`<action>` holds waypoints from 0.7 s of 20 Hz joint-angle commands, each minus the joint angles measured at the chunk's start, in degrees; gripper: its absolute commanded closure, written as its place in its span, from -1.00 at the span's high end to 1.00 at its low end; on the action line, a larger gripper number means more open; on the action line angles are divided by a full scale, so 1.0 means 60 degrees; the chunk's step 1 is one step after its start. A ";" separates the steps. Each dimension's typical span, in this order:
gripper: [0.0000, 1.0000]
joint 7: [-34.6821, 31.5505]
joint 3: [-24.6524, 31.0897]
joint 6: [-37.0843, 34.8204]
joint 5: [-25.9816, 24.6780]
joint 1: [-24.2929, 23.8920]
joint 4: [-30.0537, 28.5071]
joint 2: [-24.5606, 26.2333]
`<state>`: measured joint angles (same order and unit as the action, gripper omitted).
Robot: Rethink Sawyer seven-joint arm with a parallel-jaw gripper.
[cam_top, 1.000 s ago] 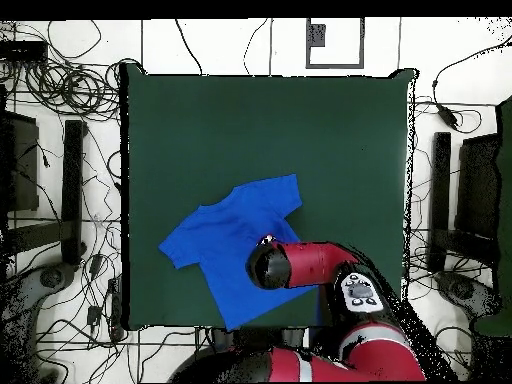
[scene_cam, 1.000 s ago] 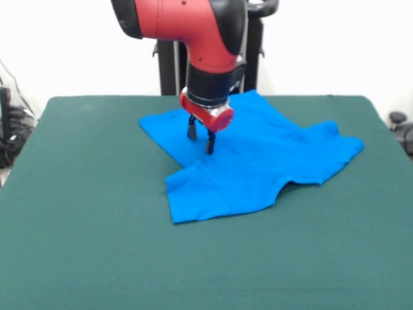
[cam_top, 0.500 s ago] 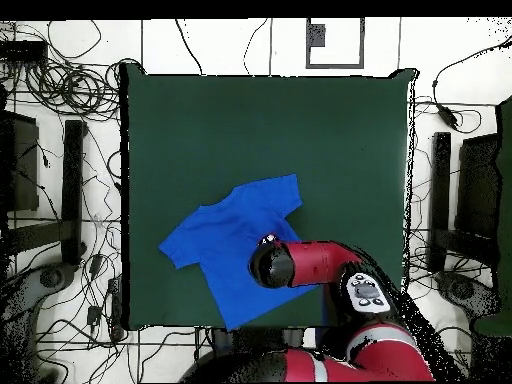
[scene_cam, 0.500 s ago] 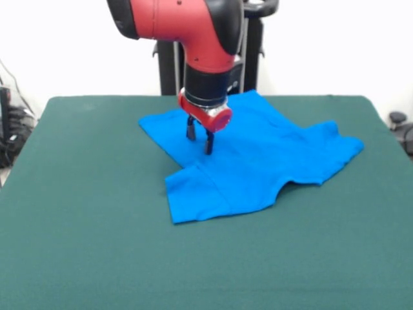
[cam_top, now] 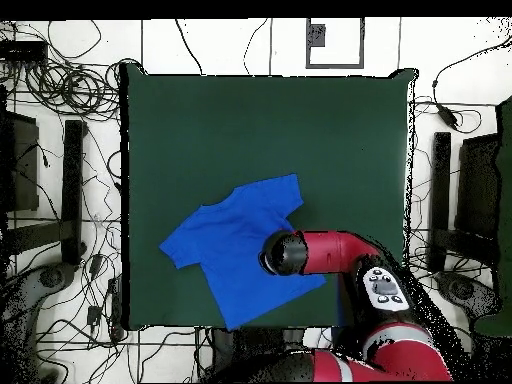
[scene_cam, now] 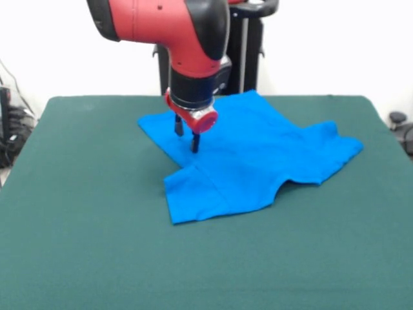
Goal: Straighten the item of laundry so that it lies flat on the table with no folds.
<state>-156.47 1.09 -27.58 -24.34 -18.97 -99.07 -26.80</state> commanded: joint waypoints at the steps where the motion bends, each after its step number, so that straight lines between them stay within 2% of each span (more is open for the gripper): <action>1: 1.00 0.1070 0.0979 -0.1194 0.0259 -0.0071 0.1364 0.0649; 7: 1.00 0.1113 0.1181 -0.1740 0.0358 -0.0118 0.2153 0.1077; 14: 1.00 0.0761 0.1230 -0.1124 0.0298 -0.0109 0.2052 0.1391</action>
<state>-156.47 1.36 -34.50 -23.77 -20.22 -91.59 -24.25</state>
